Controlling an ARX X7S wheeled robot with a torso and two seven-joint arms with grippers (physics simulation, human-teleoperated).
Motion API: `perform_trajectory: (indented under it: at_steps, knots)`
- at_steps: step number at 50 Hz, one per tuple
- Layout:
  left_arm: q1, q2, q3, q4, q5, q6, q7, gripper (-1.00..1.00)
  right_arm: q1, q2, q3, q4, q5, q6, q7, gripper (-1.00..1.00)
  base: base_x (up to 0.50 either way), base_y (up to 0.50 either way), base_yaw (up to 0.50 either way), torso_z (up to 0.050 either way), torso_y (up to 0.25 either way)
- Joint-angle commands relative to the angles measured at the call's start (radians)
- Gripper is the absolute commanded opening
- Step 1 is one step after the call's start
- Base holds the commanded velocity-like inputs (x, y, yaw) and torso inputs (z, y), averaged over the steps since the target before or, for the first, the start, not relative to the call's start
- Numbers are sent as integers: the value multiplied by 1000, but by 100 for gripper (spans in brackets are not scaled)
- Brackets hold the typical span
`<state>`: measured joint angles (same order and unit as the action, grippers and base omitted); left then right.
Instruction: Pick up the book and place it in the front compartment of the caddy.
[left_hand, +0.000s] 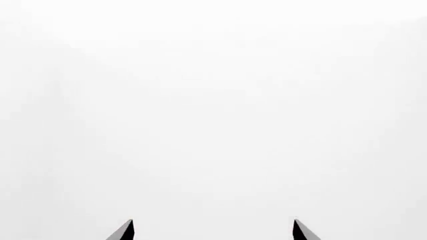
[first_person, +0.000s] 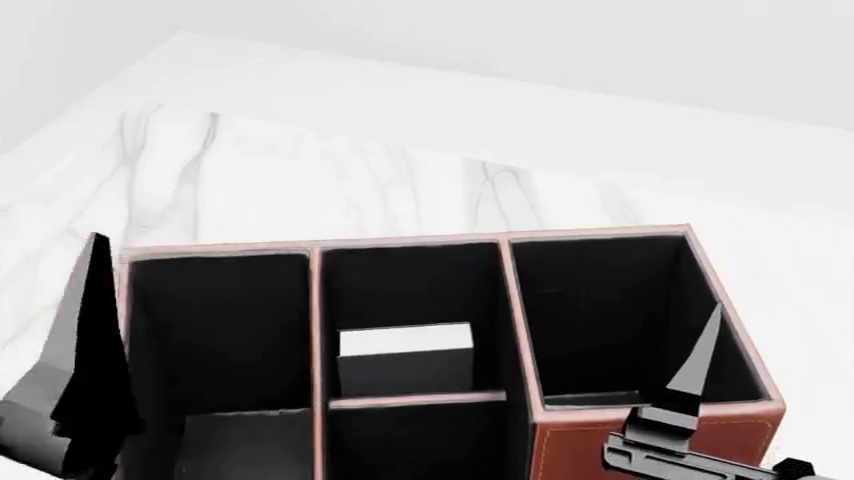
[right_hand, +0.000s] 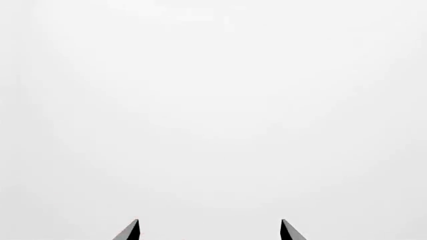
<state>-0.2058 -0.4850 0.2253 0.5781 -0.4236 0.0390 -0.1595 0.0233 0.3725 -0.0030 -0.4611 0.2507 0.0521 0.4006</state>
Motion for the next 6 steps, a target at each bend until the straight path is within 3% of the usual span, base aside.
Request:
perform_trajectory:
  at_steps: [1,6]
  knots:
    - [191,101,-207,119,67,228,-166,100,-6,-22,28,-8,-18,-40,-9,100,0,0,0,0,0]
    - [197,133,-251,107,50,265,-206,100,-13,-26,37,-18,-6,-61,-8,100,0,0,0,0,0]
